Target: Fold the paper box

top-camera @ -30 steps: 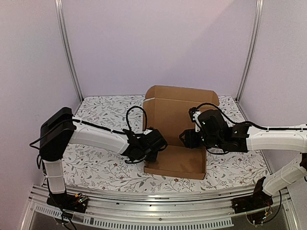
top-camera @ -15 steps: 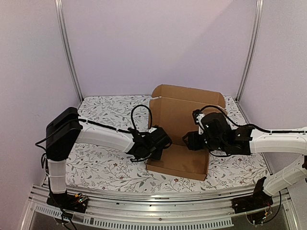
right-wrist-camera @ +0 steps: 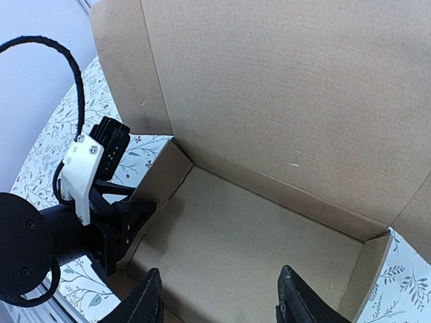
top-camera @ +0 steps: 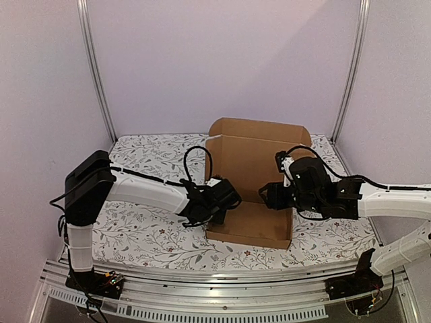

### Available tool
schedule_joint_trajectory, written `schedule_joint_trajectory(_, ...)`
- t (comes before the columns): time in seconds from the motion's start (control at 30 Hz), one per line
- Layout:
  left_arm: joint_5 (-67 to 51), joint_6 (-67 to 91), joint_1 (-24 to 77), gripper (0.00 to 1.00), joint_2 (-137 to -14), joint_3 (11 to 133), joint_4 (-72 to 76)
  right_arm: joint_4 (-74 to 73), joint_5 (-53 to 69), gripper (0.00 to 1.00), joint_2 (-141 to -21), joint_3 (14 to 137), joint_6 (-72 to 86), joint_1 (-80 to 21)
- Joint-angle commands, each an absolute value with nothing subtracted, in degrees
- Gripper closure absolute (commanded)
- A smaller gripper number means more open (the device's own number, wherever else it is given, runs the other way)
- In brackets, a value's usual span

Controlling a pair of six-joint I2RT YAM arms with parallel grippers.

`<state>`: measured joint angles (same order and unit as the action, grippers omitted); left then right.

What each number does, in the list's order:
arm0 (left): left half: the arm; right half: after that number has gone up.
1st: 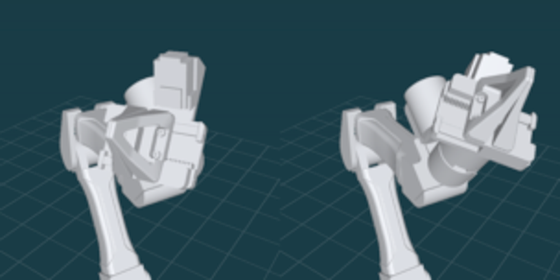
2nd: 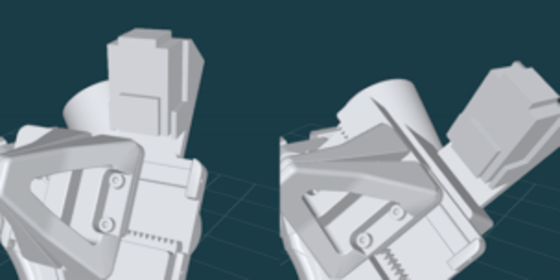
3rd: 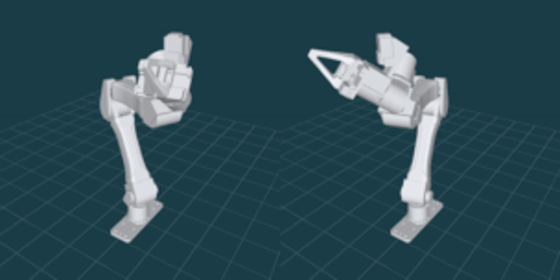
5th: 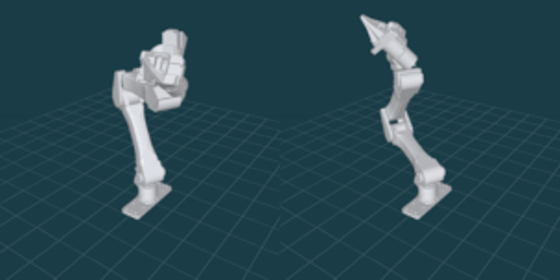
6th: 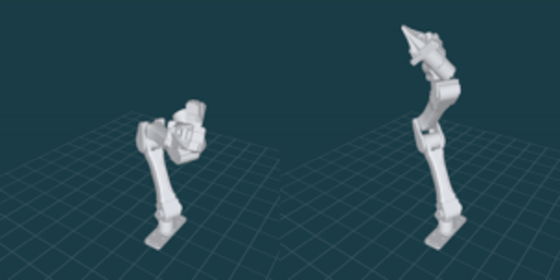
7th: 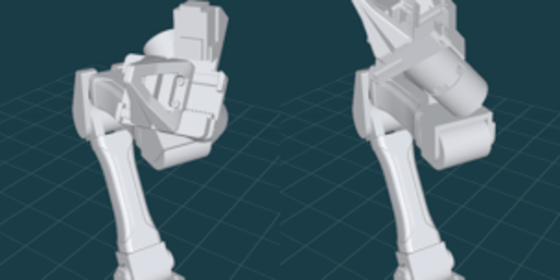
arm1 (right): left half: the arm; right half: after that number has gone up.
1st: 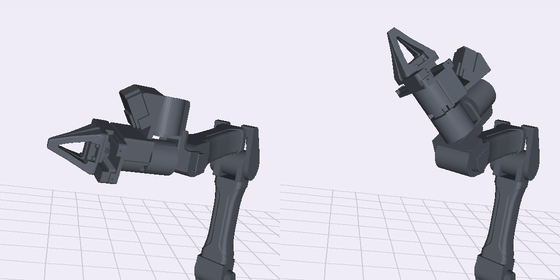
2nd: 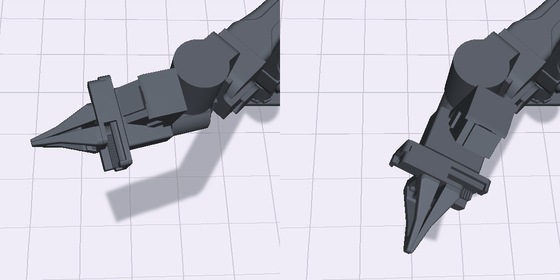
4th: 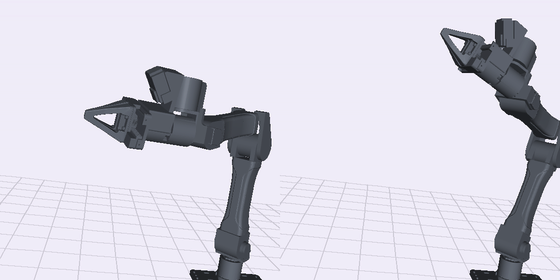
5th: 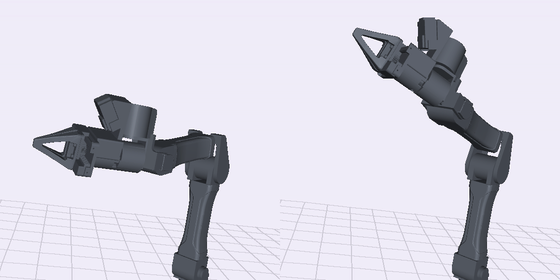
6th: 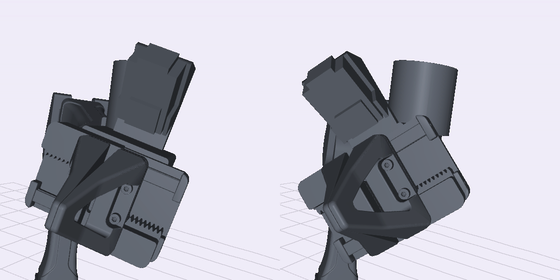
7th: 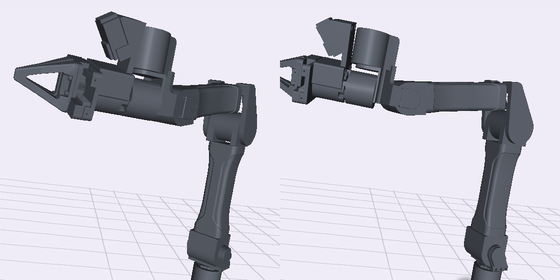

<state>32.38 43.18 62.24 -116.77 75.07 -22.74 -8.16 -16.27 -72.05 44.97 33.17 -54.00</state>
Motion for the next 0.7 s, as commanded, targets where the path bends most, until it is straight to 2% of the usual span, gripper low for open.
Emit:
schedule_joint_trajectory(0.0, 33.86, 42.98, 62.82, 0.61, -117.06, 74.88, -25.76, -9.24, -18.71, 0.43, -69.27, 44.01, 32.80, -54.33)
schedule_joint_trajectory(0.1, 34.01, 42.46, 62.84, 0.49, -114.94, 74.18, -25.50, -10.69, -19.55, 0.42, -67.97, 44.16, 32.08, -54.39)
schedule_joint_trajectory(0.3, 33.08, 40.35, 62.76, 0.34, -109.98, 73.27, -24.90, -13.83, -20.21, 0.41, -65.14, 45.43, 30.49, -54.38)
schedule_joint_trajectory(0.67, 28.99, 34.15, 61.36, 0.29, -100.87, 71.07, -22.82, -20.25, -22.00, 0.40, -60.76, 48.52, 27.83, -54.32)
